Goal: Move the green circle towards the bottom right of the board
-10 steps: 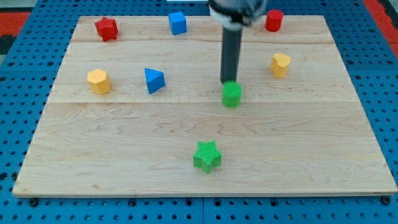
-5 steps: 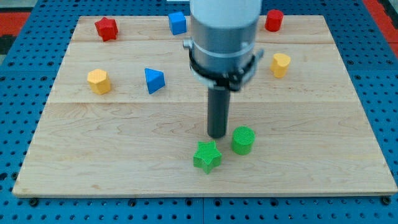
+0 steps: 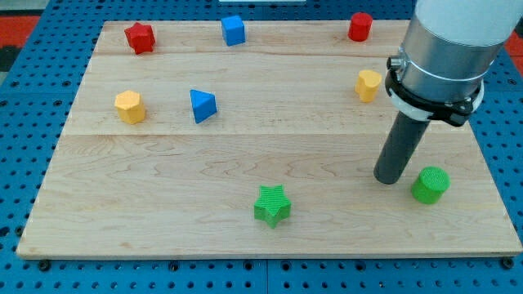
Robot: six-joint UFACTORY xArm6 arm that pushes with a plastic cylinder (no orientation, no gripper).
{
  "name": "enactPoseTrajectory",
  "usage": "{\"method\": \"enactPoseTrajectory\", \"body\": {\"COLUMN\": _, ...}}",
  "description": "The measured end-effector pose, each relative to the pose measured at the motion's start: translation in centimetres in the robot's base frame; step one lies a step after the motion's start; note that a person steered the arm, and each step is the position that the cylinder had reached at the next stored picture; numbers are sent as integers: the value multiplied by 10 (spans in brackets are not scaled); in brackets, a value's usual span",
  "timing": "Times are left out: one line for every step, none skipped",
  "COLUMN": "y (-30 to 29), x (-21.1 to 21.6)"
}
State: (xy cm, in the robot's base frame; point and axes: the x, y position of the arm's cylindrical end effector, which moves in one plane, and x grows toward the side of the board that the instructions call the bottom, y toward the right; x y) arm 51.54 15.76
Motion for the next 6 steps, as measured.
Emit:
{"method": "enactPoseTrajectory", "body": {"y": 25, "x": -17}}
{"method": "enactPoseTrajectory", "body": {"y": 68, "x": -2}}
{"method": "enactPoseTrajectory", "body": {"y": 67, "x": 24}}
{"method": "enactPoseTrajectory", "body": {"y": 28, "x": -37}}
{"method": "enactPoseTrajectory", "body": {"y": -80, "x": -132}}
{"method": "enactPoseTrajectory", "body": {"y": -169, "x": -192}}
